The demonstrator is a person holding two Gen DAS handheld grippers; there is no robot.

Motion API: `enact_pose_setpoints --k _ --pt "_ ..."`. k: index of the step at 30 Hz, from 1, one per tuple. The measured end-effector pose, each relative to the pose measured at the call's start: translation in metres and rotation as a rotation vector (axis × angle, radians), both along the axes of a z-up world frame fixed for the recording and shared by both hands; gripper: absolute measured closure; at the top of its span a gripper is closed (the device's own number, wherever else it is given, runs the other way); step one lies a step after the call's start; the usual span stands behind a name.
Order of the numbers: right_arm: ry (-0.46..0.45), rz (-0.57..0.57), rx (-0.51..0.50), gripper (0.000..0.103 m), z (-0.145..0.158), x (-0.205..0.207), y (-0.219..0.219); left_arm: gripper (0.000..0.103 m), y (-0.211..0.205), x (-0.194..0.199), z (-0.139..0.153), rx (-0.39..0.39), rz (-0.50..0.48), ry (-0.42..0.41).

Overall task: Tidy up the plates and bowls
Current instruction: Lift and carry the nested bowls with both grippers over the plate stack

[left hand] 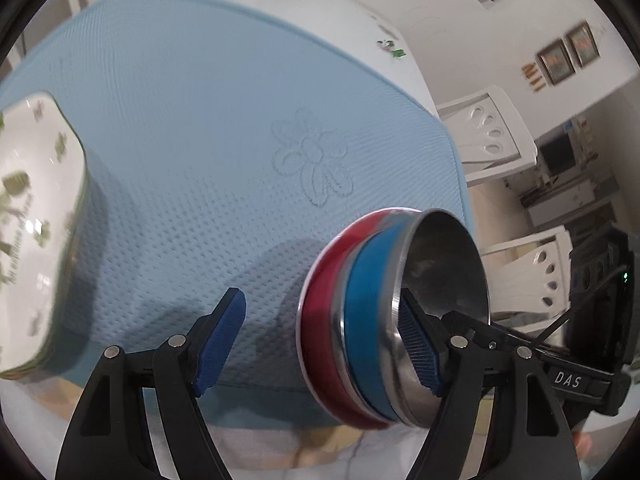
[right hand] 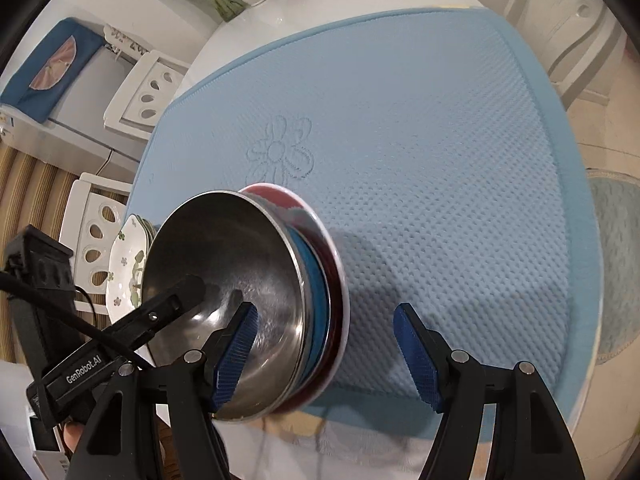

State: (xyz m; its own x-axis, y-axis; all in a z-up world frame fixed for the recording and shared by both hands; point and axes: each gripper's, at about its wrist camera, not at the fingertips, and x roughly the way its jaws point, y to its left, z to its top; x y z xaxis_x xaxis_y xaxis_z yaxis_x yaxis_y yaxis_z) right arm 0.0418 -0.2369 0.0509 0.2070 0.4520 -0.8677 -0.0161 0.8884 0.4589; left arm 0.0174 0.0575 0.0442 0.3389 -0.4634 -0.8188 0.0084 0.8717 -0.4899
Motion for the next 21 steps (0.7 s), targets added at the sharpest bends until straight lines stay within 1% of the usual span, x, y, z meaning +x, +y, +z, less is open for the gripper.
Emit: enact_pose_setpoints --k 2,5,7,11,14,16,18,19,21 --pt "0.004 -0.008 0.027 0.035 -0.004 0.002 0.0 0.031 0.0 0.001 -0.007 -0.003 0.011 0.016" --pt "0.009 -0.012 0.035 0.035 -0.008 0.003 0.0 0.036 -0.003 0.002 -0.013 0.005 -0.002 0.023" --pt "0.007 -0.012 0.031 0.035 -0.01 0.004 0.001 0.042 -0.005 0.003 -0.016 0.001 -0.01 0.031" --pt "0.018 -0.006 0.058 0.035 -0.017 0.008 0.003 0.045 -0.007 0.005 -0.02 -0.038 -0.018 0.043" --pt "0.03 0.0 0.088 0.043 -0.022 0.01 0.005 0.045 -0.008 0.007 -0.022 -0.059 -0.018 0.052" --pt "0.049 0.001 0.112 0.052 -0.026 0.011 0.007 0.048 -0.006 0.007 -0.025 -0.091 -0.017 0.064" --pt "0.066 0.002 0.156 0.054 -0.031 0.009 0.008 0.051 -0.006 0.008 -0.03 -0.134 -0.016 0.083" --pt "0.064 -0.006 0.157 0.054 -0.031 0.008 0.008 0.052 -0.006 0.008 -0.031 -0.147 -0.016 0.09" --pt "0.049 0.001 0.137 0.054 -0.028 0.007 0.011 0.052 -0.007 0.007 -0.031 -0.146 -0.004 0.084"
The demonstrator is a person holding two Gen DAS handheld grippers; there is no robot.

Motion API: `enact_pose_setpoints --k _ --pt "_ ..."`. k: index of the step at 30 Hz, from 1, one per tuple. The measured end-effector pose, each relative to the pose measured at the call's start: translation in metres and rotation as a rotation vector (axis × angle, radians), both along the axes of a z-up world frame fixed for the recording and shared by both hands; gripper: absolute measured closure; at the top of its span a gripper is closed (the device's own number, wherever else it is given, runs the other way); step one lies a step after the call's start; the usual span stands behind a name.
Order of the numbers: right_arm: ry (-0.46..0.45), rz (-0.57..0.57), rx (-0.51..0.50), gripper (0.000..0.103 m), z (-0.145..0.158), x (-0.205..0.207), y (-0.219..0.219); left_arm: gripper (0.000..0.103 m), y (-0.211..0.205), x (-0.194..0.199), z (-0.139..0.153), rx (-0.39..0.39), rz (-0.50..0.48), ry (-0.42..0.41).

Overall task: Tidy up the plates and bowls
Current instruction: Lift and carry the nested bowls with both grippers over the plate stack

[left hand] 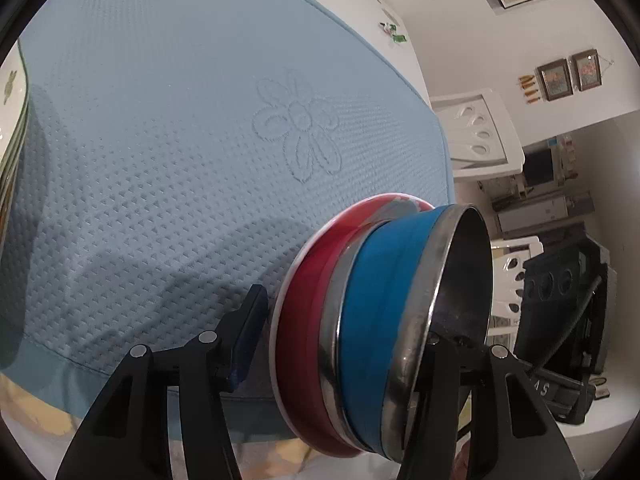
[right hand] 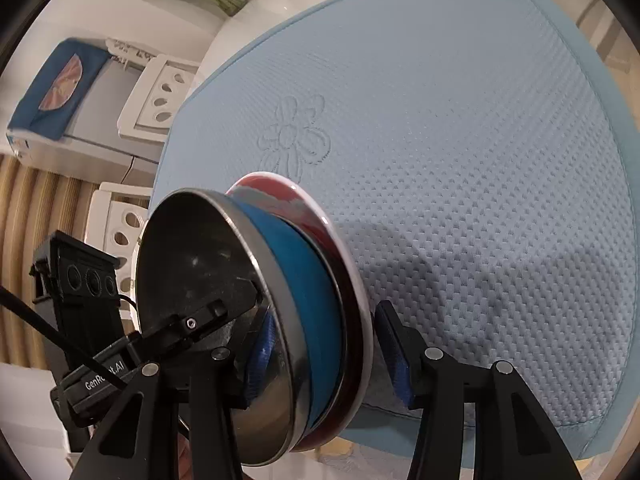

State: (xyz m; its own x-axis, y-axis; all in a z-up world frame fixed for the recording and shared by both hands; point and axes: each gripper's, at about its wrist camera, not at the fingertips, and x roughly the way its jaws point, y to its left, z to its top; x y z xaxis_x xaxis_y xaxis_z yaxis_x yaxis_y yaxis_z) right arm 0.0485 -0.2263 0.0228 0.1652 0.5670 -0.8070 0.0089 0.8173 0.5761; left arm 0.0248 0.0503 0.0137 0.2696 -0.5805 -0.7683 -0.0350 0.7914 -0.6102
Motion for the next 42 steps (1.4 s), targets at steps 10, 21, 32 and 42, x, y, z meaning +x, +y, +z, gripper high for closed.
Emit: enact_pose_setpoints --k 10,21,32,42 --pt "-0.028 0.005 -0.082 0.054 0.016 -0.001 0.015 0.053 -0.009 0.0 0.016 0.07 0.01 -0.021" --pt "-0.065 -0.031 -0.099 0.054 0.06 0.0 0.032 0.054 0.013 0.001 0.053 0.055 0.037 -0.051" --pt "-0.145 0.012 -0.051 0.055 0.107 0.009 0.123 0.054 0.101 0.001 0.111 0.105 0.112 -0.138" --pt "-0.116 0.075 -0.04 0.055 0.093 0.02 0.237 0.054 0.21 0.0 0.099 0.136 0.175 -0.111"
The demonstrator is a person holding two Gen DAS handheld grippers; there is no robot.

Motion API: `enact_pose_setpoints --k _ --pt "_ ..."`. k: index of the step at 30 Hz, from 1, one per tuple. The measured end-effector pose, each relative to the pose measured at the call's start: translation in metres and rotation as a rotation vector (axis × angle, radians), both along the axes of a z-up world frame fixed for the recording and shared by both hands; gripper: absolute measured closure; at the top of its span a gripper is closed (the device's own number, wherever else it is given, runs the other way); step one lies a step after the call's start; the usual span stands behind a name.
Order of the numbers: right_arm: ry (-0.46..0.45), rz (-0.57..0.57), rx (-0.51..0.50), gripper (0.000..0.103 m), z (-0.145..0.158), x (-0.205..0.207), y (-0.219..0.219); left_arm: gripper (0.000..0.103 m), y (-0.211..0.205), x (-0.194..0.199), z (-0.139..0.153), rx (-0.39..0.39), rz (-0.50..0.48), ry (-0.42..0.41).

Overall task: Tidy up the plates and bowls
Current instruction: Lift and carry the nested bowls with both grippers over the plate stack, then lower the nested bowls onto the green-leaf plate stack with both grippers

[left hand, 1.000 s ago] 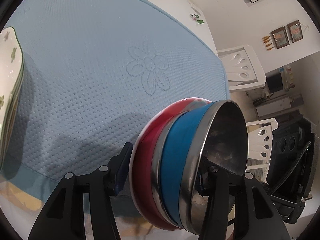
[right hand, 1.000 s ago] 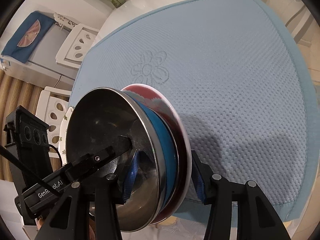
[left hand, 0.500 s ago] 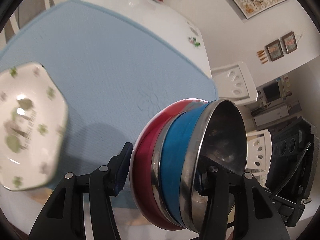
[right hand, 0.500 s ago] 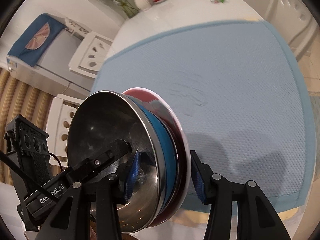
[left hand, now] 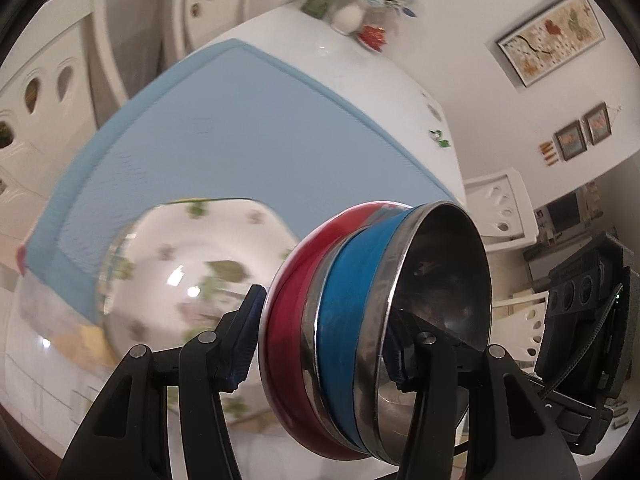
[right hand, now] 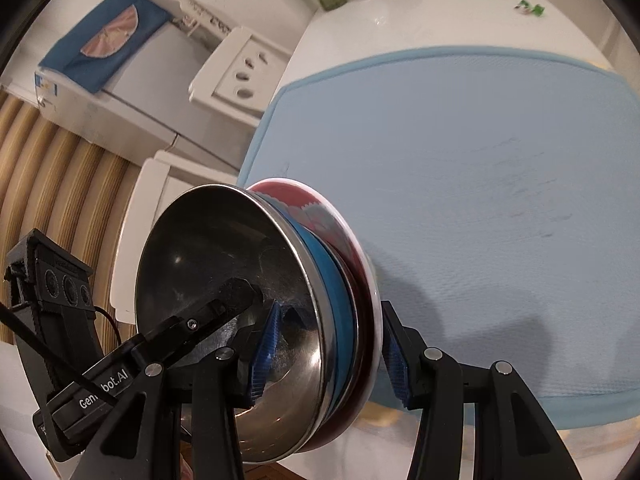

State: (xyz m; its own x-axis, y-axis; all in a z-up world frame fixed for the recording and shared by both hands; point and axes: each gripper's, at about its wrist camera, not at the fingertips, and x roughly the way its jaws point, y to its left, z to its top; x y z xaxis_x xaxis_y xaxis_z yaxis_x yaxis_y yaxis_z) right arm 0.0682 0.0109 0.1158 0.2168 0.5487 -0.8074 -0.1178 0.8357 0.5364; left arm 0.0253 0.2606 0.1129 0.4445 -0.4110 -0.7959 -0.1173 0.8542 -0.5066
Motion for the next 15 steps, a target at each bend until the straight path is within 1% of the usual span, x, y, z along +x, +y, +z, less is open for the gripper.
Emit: enact_pose_setpoints --k 4,7,10,15 --pt "0.044 0.0 -0.023 0.055 -0.021 0.004 0.034 0.054 0.026 0.003 -0.019 0.001 -0.008 0.041" --pt "0.073 -0.015 -0.044 0.055 -0.033 0.002 0.046 0.054 0.041 0.008 -0.032 -0.004 -0.025 0.069" --pt "0.1 -0.037 -0.06 0.055 -0.042 0.001 0.053 0.054 0.049 0.013 -0.042 -0.005 -0.05 0.092" --pt "0.116 -0.08 -0.091 0.055 -0.049 -0.002 0.055 0.054 0.054 0.019 -0.048 0.0 -0.108 0.089"
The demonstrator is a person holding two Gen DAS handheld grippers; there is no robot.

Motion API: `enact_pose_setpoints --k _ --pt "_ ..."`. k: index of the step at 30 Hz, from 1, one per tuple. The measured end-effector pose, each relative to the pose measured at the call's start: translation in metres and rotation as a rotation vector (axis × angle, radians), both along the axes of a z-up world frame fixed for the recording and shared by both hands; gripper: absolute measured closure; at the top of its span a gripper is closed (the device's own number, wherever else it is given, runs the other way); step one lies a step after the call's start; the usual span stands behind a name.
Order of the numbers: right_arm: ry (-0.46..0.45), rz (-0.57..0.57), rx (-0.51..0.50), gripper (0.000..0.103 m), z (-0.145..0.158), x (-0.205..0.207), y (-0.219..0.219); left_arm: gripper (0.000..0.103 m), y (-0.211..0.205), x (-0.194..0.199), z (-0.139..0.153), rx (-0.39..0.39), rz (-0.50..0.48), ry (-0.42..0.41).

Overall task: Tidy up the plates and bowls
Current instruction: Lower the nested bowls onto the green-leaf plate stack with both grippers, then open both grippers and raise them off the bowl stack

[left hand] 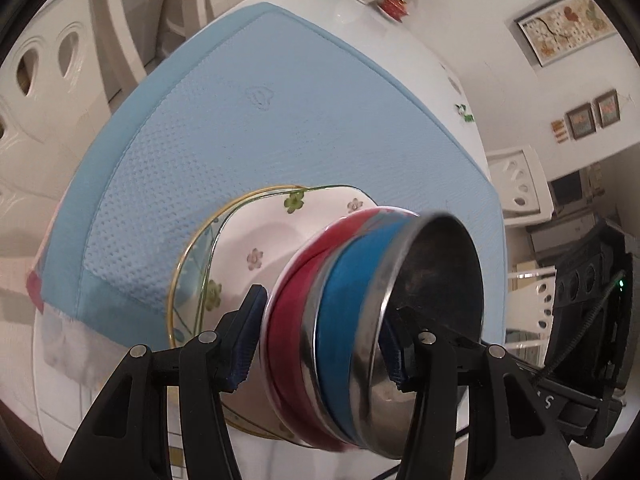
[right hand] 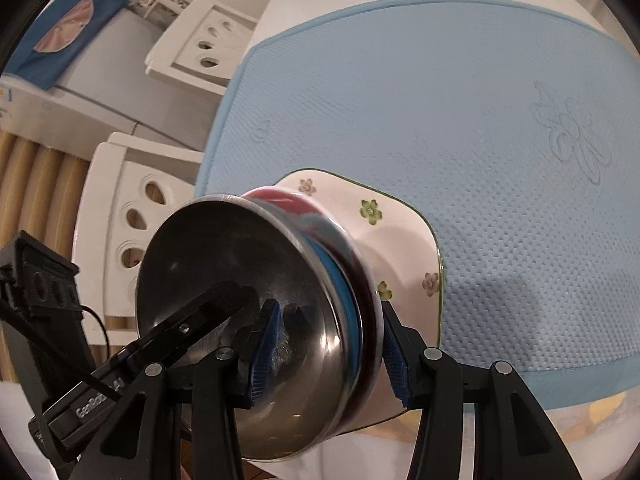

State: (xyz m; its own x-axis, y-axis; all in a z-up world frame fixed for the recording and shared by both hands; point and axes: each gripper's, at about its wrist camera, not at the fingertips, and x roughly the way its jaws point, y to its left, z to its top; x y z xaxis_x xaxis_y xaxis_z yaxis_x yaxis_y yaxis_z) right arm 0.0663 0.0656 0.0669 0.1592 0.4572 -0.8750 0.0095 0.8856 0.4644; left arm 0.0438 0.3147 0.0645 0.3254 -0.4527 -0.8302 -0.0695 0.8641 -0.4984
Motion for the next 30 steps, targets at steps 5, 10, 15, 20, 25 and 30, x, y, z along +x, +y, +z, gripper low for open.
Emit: enact_pose_setpoints --k 5,10,15,20,25,30 --pt "0.0 -0.057 0.016 0.055 0.004 0.0 -0.001 0.052 0.004 0.001 0.005 -0.005 -0.054 -0.03" --pt "-0.058 -0.074 0.015 0.055 0.029 -0.014 -0.014 0.052 0.014 -0.007 0.021 0.023 -0.064 -0.101" --pt "-0.2 -0.046 -0.049 0.049 0.071 -0.036 -0.016 0.052 0.018 -0.021 0.044 0.051 -0.075 -0.186" --pt "-0.39 0.03 -0.196 0.045 0.116 -0.068 -0.006 0.051 0.011 -0.035 0.086 0.143 -0.086 -0.327" --pt "-0.44 0.008 -0.316 0.032 0.132 -0.106 -0.005 0.047 -0.002 -0.059 0.121 0.123 -0.076 -0.424" --pt "-0.372 -0.037 -0.301 0.032 0.127 -0.142 -0.013 0.047 -0.019 -0.098 0.136 0.129 -0.086 -0.466"
